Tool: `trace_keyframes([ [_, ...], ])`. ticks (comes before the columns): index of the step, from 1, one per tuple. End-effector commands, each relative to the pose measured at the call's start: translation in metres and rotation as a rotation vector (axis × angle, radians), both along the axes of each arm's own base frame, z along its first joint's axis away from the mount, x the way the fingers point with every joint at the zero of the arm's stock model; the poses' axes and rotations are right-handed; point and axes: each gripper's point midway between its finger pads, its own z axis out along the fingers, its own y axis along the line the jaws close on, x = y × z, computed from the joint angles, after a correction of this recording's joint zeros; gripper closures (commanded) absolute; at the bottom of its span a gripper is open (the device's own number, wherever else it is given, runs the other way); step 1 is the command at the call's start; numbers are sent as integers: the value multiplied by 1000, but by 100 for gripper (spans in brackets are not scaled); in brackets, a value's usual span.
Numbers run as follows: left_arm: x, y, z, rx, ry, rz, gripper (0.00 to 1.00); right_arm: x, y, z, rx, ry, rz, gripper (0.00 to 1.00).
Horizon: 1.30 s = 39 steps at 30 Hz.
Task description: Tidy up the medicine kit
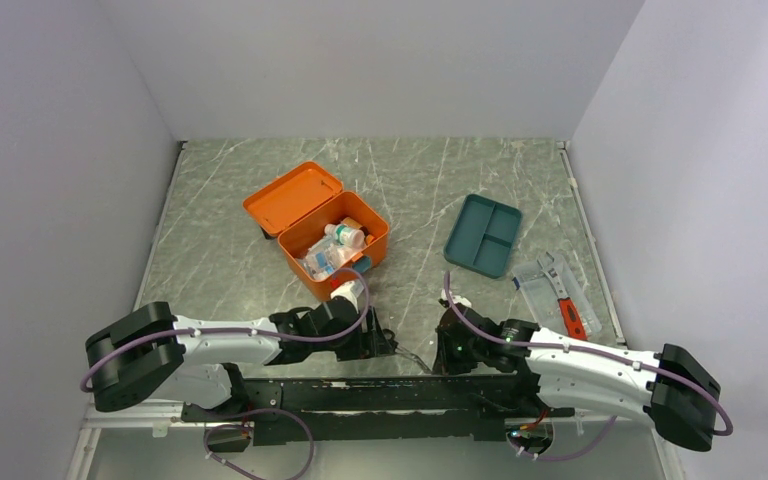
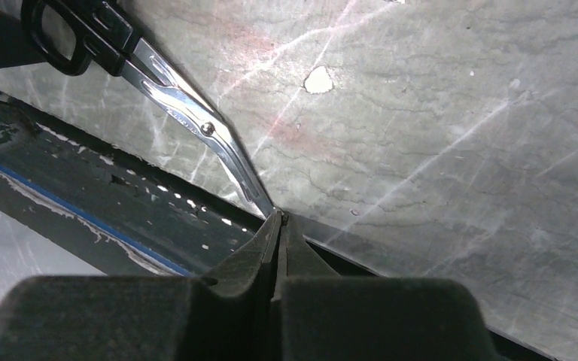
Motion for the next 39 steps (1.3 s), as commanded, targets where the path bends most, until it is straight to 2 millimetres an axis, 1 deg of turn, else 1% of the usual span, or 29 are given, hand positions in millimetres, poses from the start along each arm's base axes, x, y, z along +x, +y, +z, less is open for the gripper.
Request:
trace_keyframes([
  [1,7,-7,6,3,-31,-1,27,-3,-6,-14,-24,16,-26,100],
  [7,8,-9,3,18,-28,-3,26,-8,-4,-19,-6,33,-31,100],
  [11,11,-9,0,22,-25,5,28,-9,-5,-19,-1,28,-33,100],
  [13,12,-10,-2,27,-24,5,30,-9,-5,-19,0,28,-35,100],
  [17,13,-12,-6,35,-19,6,38,-11,-6,-22,4,31,-36,100],
  [19,18,-10,-8,52,-34,30,39,-12,-6,-22,8,34,-34,100],
  [26,21,-2,-15,94,-28,69,37,-13,-8,-24,17,34,-46,100],
  [31,22,12,-18,124,-26,125,36,-14,-8,-26,23,39,-57,100],
  [35,24,15,-20,136,-24,165,35,-14,-6,-26,36,42,-62,100],
  [39,27,16,-27,156,-17,196,35,-14,-5,-25,44,42,-61,100],
])
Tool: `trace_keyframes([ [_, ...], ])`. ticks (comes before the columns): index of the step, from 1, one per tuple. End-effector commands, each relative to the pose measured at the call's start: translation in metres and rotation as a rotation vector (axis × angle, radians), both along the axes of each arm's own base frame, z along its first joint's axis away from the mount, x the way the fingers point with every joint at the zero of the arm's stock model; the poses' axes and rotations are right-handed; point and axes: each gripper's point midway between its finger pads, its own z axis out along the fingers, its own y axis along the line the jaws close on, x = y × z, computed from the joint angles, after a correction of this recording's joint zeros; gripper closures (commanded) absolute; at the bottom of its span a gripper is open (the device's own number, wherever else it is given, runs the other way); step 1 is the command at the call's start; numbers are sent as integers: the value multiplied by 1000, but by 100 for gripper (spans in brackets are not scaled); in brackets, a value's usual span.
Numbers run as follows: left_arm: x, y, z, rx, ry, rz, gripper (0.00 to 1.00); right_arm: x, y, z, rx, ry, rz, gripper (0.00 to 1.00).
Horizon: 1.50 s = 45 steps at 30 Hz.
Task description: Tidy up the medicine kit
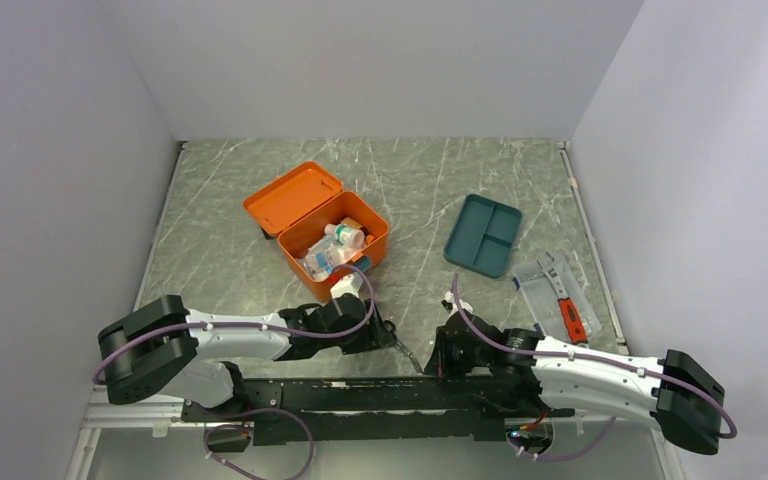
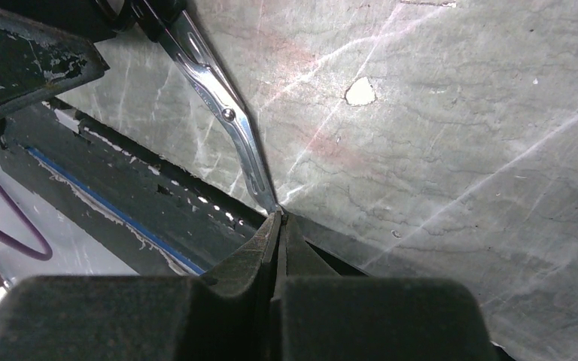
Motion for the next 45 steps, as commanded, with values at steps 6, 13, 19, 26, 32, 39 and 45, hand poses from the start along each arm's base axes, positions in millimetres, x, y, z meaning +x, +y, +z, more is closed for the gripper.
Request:
trace_keyframes([
  [6,8,18,-30,133,21,100,40,-13,-24,-26,-96,49,-7,100],
  [13,15,24,-31,155,-7,133,42,-17,-28,-33,-87,76,-41,100],
  [19,21,35,-32,209,-40,161,41,-13,-39,-38,-137,93,-134,100],
  [26,31,39,-28,251,-87,169,41,-5,-57,-39,-256,77,-227,100],
  [32,31,34,-34,230,-70,138,41,1,-61,-33,-328,56,-241,100],
  [39,30,26,-38,196,-59,100,41,1,-52,-36,-336,74,-233,100],
  [45,28,22,-41,175,-49,73,45,0,-49,-37,-345,80,-225,100],
])
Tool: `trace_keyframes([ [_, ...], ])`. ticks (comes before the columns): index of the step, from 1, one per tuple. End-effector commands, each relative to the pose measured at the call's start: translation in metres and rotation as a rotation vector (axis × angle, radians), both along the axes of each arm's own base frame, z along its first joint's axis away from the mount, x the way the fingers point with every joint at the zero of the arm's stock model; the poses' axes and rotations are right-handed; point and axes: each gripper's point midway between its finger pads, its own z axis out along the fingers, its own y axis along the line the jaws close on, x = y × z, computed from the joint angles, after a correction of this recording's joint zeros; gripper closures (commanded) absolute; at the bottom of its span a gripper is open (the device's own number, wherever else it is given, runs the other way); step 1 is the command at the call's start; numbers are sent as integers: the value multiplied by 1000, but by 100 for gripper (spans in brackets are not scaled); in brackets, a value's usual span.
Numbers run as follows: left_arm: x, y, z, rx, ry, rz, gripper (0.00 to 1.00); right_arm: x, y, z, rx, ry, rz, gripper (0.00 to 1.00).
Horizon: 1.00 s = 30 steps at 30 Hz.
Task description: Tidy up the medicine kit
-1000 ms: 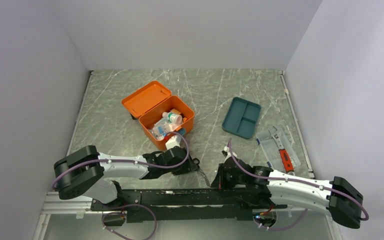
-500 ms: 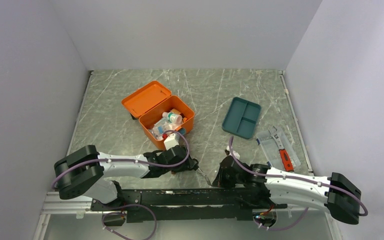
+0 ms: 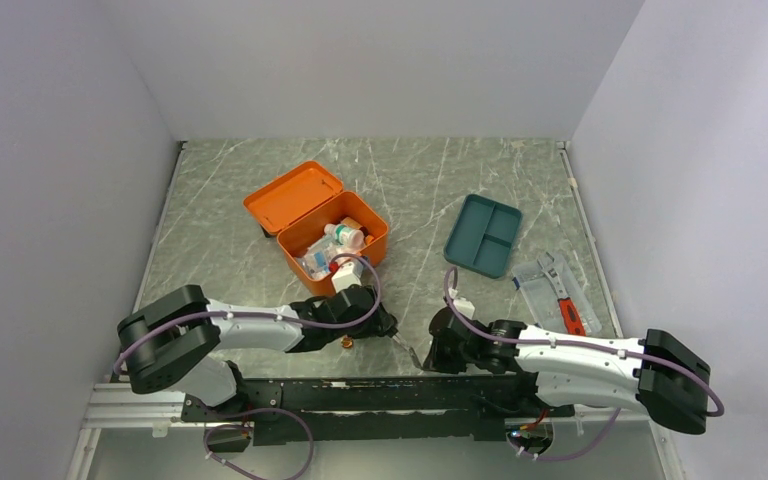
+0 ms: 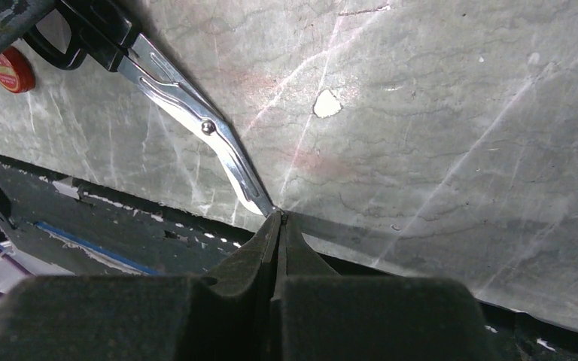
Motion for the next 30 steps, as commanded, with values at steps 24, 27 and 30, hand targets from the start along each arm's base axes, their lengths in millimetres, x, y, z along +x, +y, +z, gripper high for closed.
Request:
trace_keyframes([
  [24,-12,24,-20,35,40,-55,100,0,-52,-16,-204,-47,-42,88],
  [27,-10,24,-12,24,22,-54,100,5,-56,-7,-209,-77,-61,74],
  [30,-9,22,-3,26,9,-74,100,10,-61,4,-223,-109,-74,65],
])
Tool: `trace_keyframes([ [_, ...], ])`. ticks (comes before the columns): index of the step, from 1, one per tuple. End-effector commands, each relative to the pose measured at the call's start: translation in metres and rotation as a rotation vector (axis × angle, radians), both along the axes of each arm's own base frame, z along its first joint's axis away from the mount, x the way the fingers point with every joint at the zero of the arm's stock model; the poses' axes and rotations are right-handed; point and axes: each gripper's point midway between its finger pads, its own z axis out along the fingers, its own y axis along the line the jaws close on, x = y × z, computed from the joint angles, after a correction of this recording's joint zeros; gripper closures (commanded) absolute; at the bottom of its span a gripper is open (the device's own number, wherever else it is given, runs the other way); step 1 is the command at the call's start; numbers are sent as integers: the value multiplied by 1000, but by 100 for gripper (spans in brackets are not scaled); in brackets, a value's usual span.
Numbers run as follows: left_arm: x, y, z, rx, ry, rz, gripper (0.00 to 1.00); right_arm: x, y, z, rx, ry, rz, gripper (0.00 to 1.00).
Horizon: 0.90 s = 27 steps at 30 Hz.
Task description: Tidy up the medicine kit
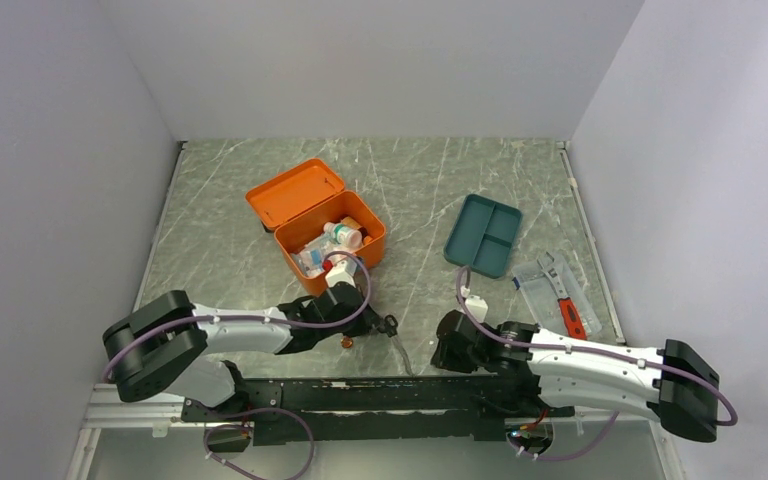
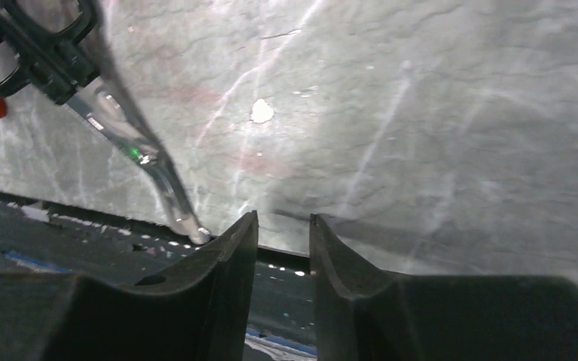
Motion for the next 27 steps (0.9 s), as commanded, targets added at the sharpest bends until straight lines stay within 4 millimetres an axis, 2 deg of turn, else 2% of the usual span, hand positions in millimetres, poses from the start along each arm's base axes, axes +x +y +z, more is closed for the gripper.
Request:
trace_keyframes([
  [1,-11,17,-10,106,6,-49,100,3,-42,-1,-182,-39,-35,63],
  [5,-9,17,9,81,-33,-49,100,12,-43,14,-180,-87,-50,59],
  [8,-5,18,29,66,-77,-49,100,18,-43,23,-183,-118,-52,58],
  [14,5,23,94,47,-214,-63,100,26,-38,35,-186,-158,-38,57],
  [20,31,52,151,36,-327,-16,100,28,-34,36,-181,-169,-18,57],
  [27,73,83,205,40,-435,26,100,29,-32,36,-171,-178,-12,57],
])
